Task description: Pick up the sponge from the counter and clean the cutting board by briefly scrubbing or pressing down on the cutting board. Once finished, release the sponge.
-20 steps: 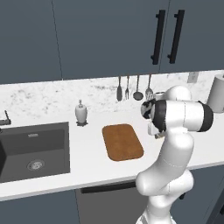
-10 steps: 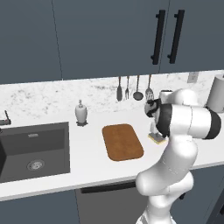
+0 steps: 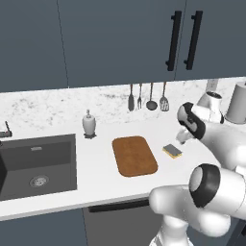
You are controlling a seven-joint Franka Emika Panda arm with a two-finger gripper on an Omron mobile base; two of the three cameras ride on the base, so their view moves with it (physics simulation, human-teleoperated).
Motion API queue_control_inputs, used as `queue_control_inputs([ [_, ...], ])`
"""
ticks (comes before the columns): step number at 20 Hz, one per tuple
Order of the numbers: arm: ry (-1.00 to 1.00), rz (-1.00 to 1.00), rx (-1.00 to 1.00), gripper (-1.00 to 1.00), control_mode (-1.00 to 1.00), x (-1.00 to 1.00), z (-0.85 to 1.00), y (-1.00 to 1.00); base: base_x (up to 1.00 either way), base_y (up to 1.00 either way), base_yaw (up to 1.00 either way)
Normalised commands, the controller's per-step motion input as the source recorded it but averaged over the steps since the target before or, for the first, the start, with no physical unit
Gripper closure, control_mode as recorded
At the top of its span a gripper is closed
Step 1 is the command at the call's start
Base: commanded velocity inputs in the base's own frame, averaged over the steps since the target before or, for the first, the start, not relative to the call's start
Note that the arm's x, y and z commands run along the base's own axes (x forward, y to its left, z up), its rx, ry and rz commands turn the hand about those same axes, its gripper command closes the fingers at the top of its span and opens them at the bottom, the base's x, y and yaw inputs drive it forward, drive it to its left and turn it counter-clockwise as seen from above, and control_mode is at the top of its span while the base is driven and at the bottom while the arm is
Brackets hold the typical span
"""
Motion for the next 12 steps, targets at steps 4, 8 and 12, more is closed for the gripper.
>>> queue_control_inputs([
  [4,-0.51,0.0,0.05,-1.0,-1.0,-1.0,1.0,0.39,0.0,0.0,0.0],
  [8,-0.36,0.0,0.02,-1.0,-1.0,-1.0,1.0,0.72,0.0,0.0,0.0],
  [12,-0.25,0.03,0.02,-1.0,-1.0,-0.99,1.0,0.83,0.0,0.0,0.0],
])
